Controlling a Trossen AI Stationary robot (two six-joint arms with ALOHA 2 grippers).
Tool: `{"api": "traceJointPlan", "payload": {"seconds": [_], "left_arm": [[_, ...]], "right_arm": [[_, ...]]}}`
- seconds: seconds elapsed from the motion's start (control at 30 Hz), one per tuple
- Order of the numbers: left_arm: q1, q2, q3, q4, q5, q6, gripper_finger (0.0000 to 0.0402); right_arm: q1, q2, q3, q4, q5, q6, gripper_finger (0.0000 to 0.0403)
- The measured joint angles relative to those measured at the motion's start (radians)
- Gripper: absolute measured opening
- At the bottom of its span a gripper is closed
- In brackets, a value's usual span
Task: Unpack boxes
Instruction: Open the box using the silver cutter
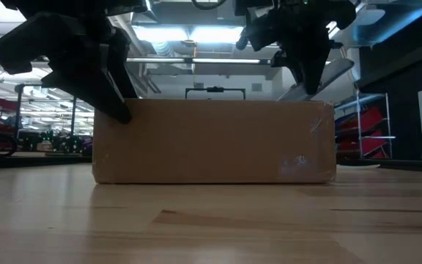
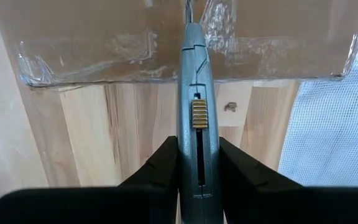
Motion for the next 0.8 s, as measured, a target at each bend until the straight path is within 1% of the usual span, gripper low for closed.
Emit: {"api": "traceJointPlan", "payload": {"seconds": [0.8], "left_arm": [[0.0,0.0,0.0,0.0,0.0,0.001,0.0235]], "right_arm": [[0.0,-0.001,0.001,-0.099,0.016,-0.007,0.0063]]}}
